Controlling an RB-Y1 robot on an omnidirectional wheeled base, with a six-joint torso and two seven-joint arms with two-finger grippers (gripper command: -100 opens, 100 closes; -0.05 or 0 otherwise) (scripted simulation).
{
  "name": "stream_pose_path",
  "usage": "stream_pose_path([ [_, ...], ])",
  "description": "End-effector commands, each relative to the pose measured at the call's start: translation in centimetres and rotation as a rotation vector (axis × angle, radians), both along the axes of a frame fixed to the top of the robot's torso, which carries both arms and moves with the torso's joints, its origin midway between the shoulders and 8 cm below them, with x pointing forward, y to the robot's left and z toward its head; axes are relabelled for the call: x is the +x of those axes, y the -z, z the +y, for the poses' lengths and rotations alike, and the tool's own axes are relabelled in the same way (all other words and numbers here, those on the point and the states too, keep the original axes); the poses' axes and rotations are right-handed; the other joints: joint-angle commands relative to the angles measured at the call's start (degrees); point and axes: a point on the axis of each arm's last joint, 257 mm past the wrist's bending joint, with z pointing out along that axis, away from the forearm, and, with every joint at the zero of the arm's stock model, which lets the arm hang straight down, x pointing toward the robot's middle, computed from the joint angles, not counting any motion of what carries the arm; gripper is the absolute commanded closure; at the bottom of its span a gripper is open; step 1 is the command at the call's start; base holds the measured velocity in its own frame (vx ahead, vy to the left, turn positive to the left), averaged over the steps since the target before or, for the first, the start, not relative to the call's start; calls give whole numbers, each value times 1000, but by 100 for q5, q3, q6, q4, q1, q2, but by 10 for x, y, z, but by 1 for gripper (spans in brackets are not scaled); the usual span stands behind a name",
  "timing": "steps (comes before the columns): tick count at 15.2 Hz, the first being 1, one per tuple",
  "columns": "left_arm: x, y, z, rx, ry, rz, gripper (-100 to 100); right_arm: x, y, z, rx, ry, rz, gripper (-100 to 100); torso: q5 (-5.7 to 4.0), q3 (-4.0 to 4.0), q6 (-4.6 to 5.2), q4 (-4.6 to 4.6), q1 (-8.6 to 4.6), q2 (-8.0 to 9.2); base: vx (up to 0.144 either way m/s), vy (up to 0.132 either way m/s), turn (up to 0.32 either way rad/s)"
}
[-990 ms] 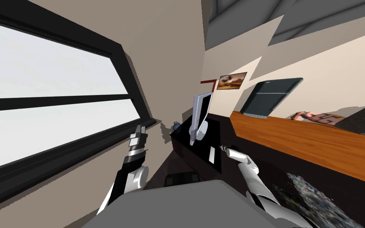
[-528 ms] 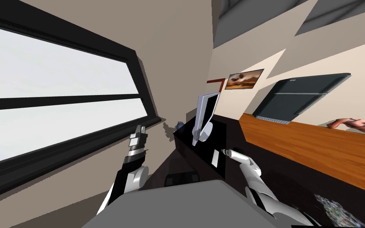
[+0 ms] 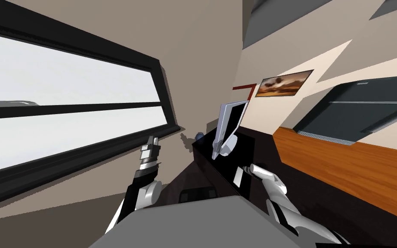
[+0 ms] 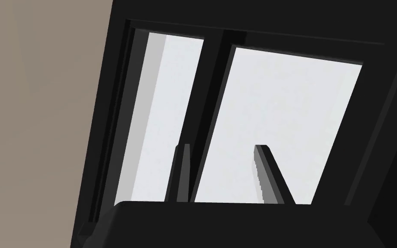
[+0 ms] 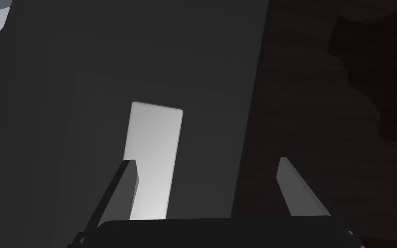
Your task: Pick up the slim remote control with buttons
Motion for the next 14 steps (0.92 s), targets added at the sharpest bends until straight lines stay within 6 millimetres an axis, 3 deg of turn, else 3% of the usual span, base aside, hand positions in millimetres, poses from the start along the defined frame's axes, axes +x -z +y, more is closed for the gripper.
stream_pose_path([
  [1, 0, 0, 0, 0, 0, 0, 0, -14, 9, 4, 48, 57, 26, -100, 0, 0, 0, 0, 0, 0, -17, -43, 282],
  [2, 0, 0, 0, 0, 0, 0, 0, -14, 9, 4, 48, 57, 26, -100, 0, 1, -1, 1, -3, 2, -25, -36, 153],
  [7, 0, 0, 0, 0, 0, 0, 0, -60, 38, 25, 203, 237, 116, -100, -2, 2, 1, 1, -11, 3, -17, -49, 293],
  [14, 0, 0, 0, 0, 0, 0, 0, -96, 56, 50, 321, 390, 188, -100, -2, 3, 1, 2, -10, 5, -26, -55, 245],
])
